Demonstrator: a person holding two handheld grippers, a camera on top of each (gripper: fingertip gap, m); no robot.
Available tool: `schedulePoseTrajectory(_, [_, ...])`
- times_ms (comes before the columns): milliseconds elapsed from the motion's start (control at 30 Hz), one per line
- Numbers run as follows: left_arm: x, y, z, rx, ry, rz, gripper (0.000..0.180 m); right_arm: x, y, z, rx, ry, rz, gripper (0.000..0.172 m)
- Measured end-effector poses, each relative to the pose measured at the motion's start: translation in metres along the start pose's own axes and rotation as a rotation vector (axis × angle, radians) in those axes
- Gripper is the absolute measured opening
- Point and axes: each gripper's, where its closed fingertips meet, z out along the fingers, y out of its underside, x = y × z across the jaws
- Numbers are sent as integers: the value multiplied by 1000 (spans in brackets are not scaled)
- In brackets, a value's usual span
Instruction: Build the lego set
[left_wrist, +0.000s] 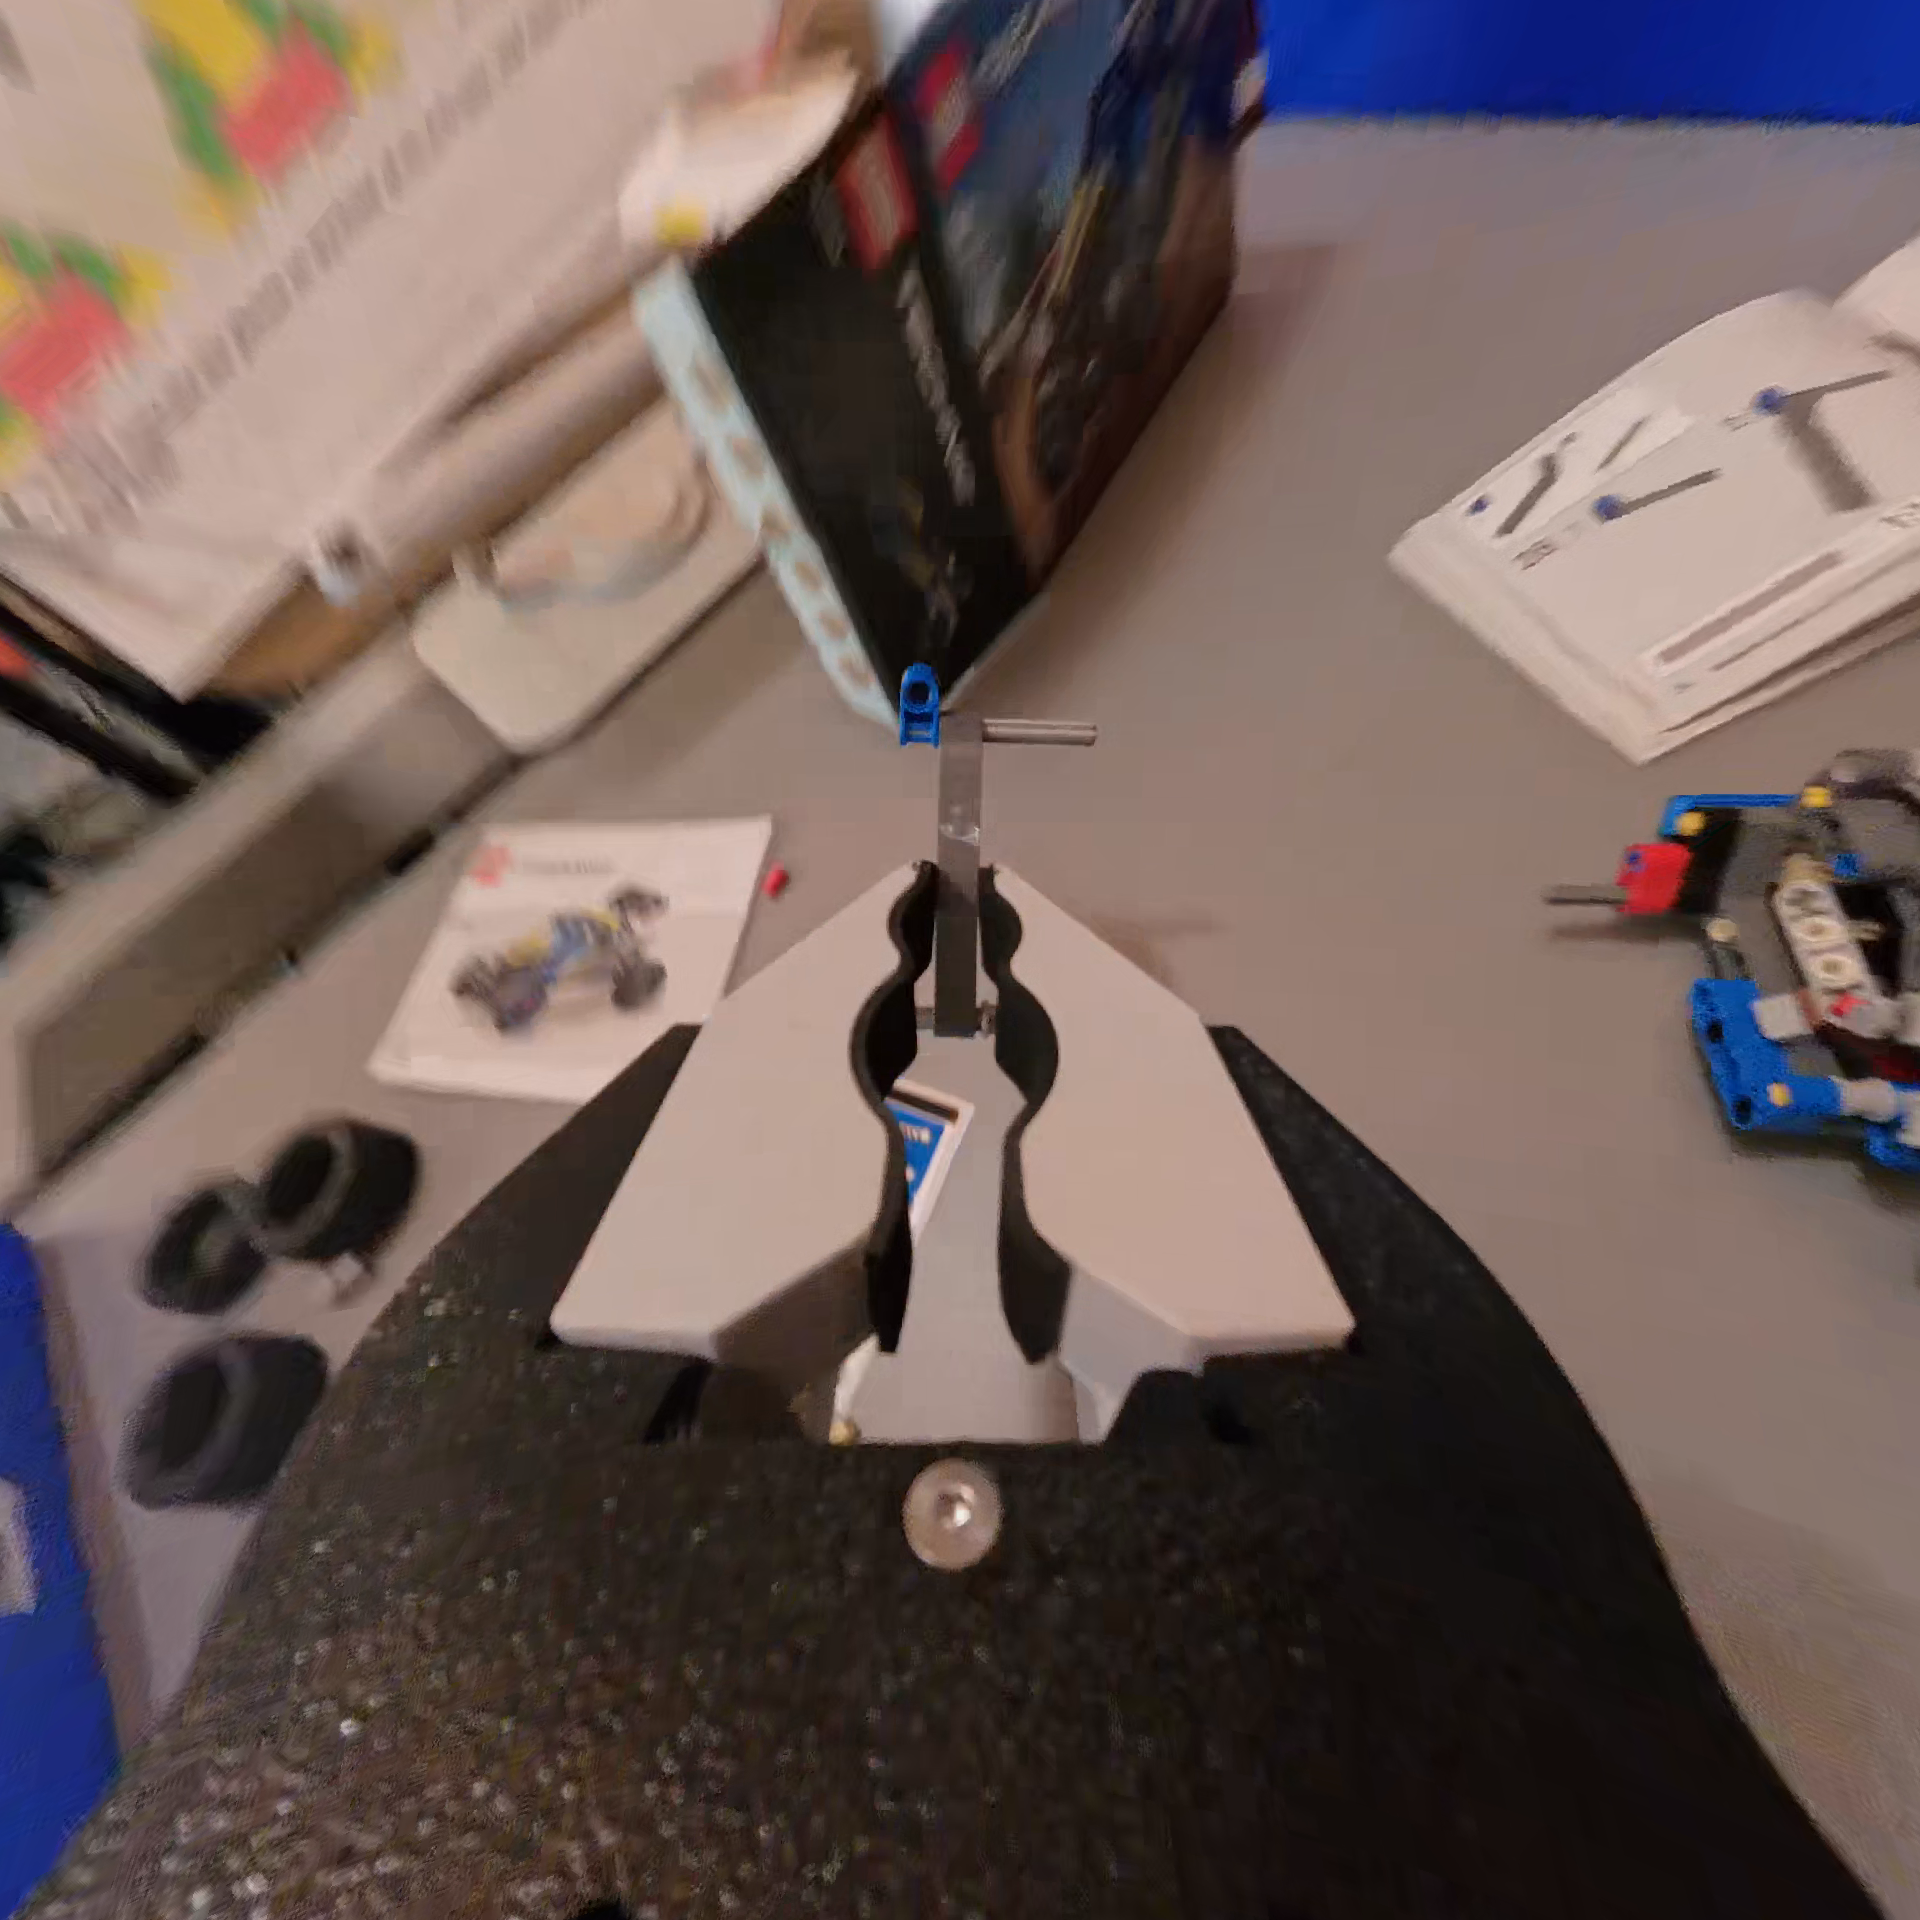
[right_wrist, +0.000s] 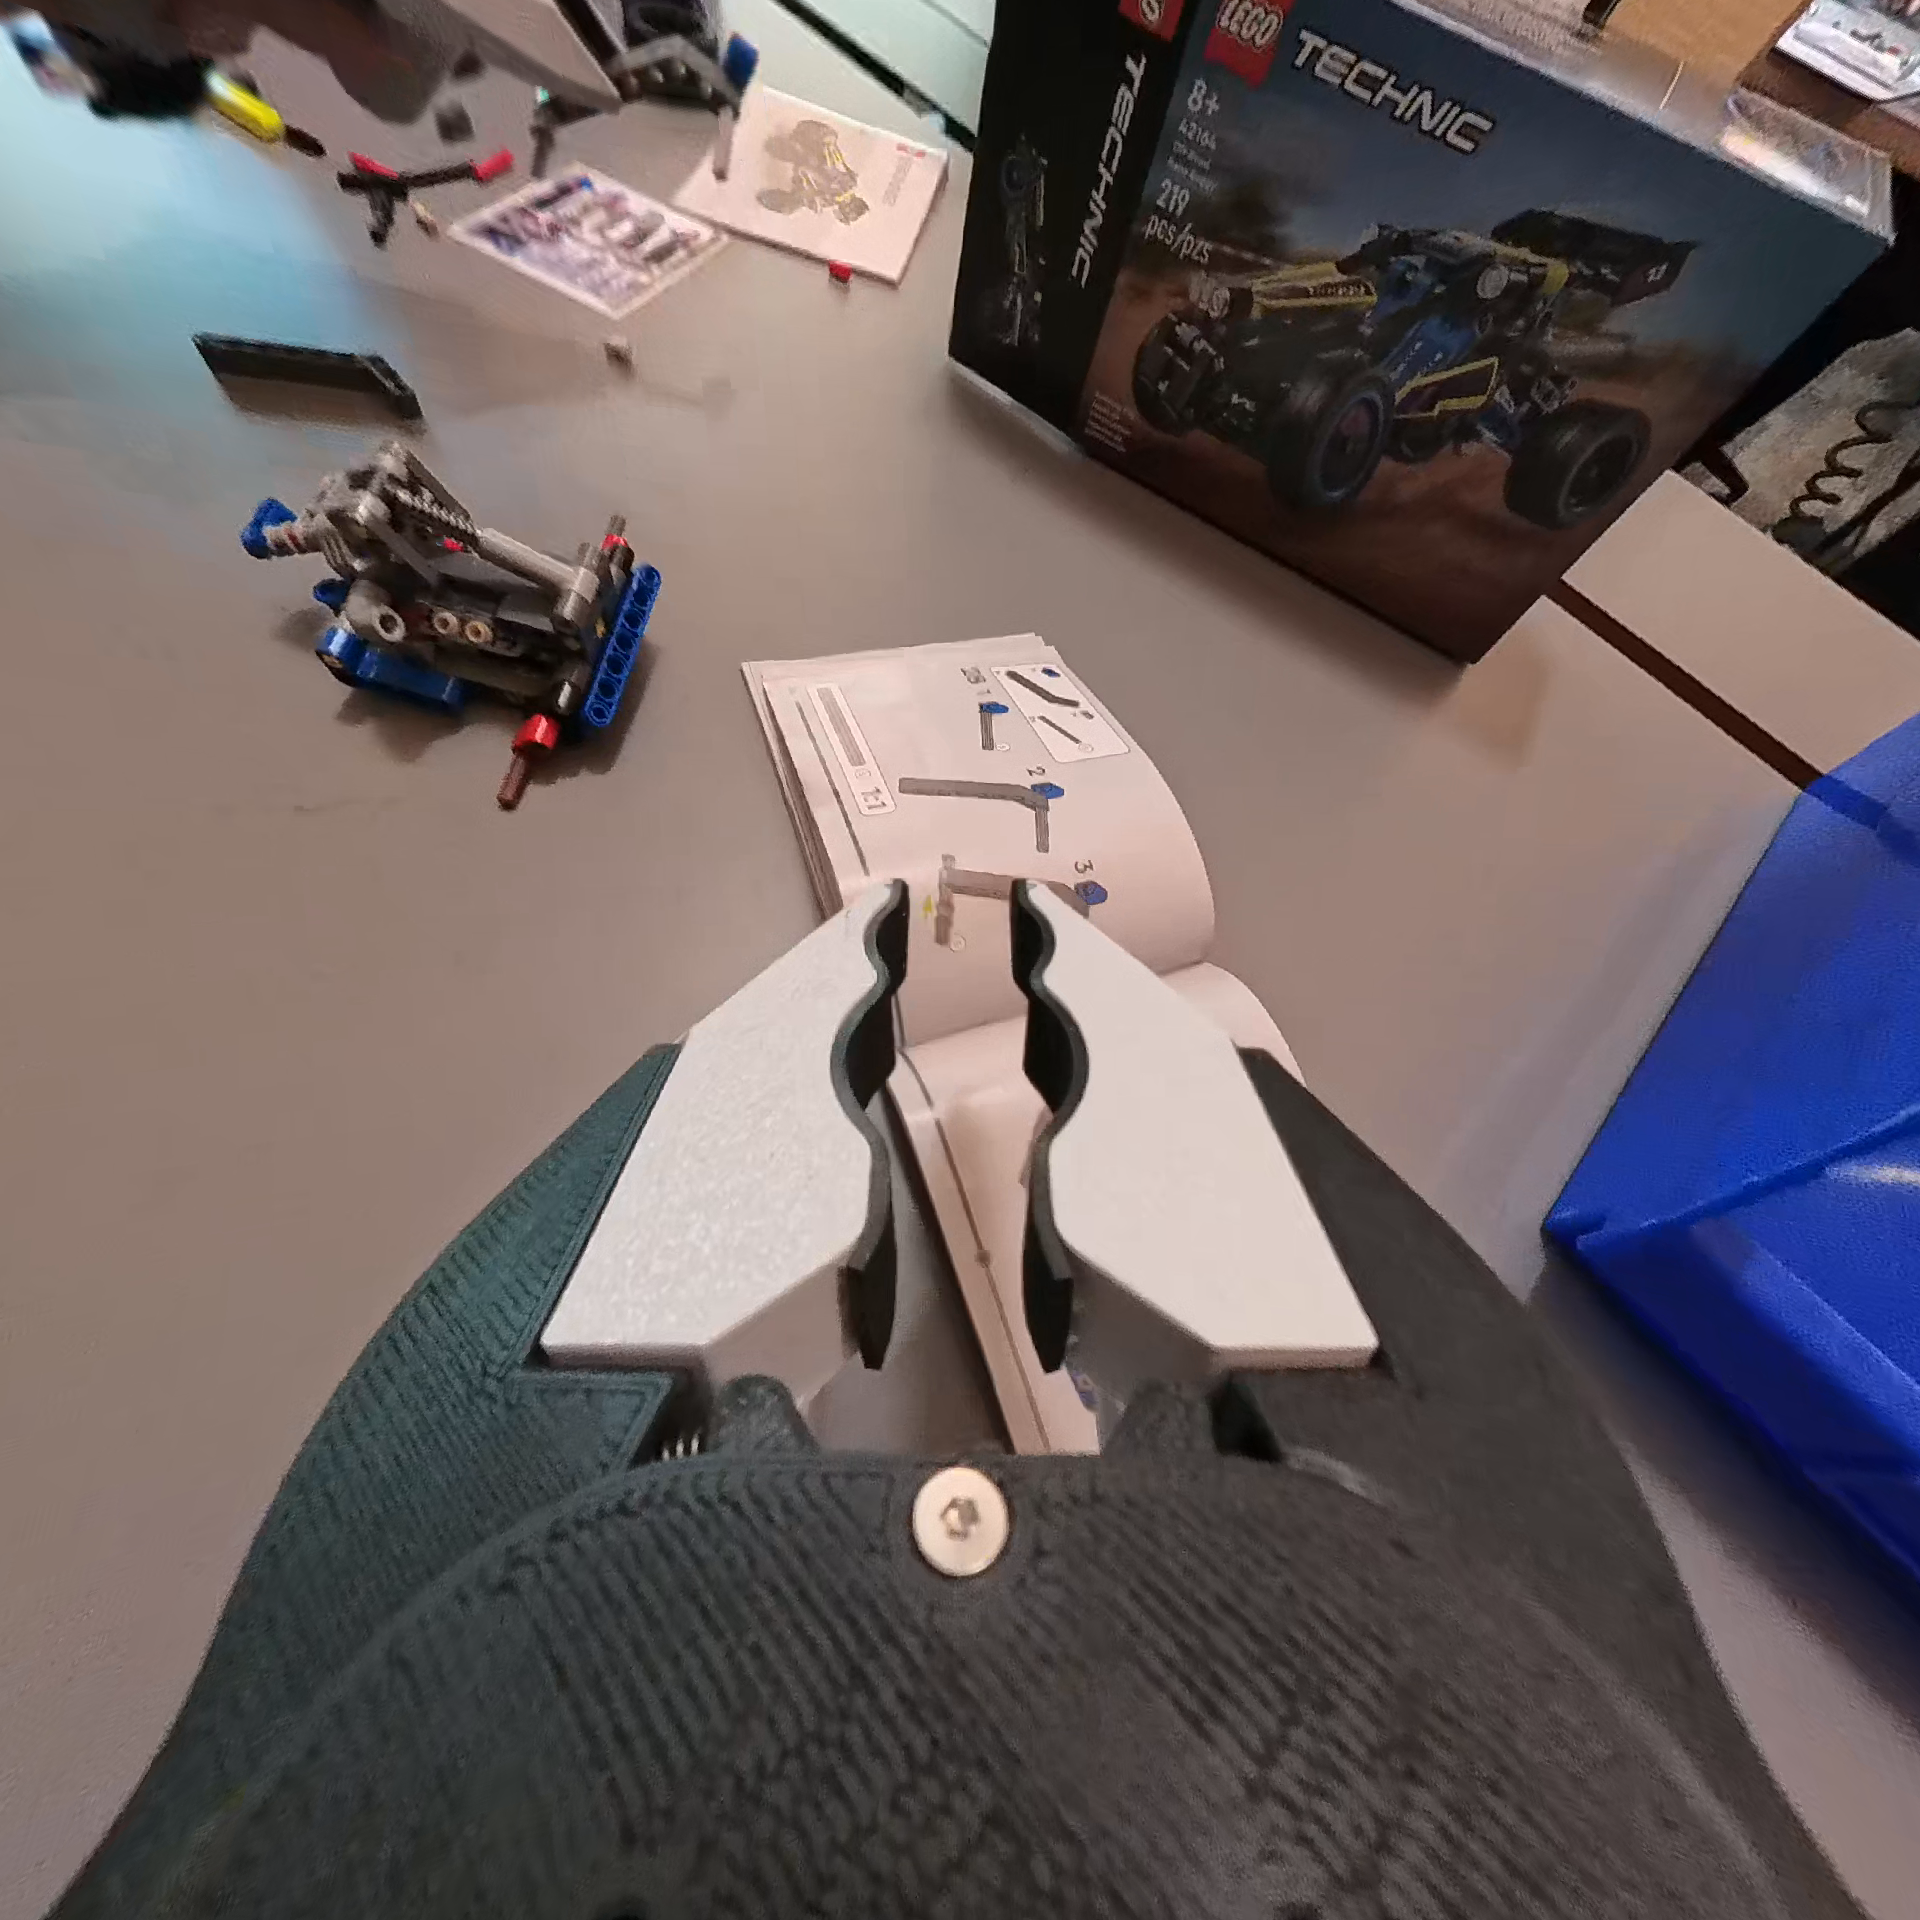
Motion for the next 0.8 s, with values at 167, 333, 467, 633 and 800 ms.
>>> schedulePoseTrajectory(167, [45, -50, -34, 216, -57, 350, 5, -20, -30, 5, 188, -154, 185, 29])
schedulePoseTrajectory(333, [93, -68, -52, 249, -19, 285, 5, -61, -80, 12, 380, -350, 282, 40])
schedulePoseTrajectory(467, [127, -77, -63, 335, 71, 186, 5, -89, -112, 23, 477, -367, 269, 24])
schedulePoseTrajectory(633, [134, -75, -73, 431, 113, 76, 5, -104, -123, 30, 490, -326, 212, 3])
schedulePoseTrajectory(800, [127, -63, -75, 429, 89, 102, 5, -114, -131, 37, 484, -263, 154, 2])
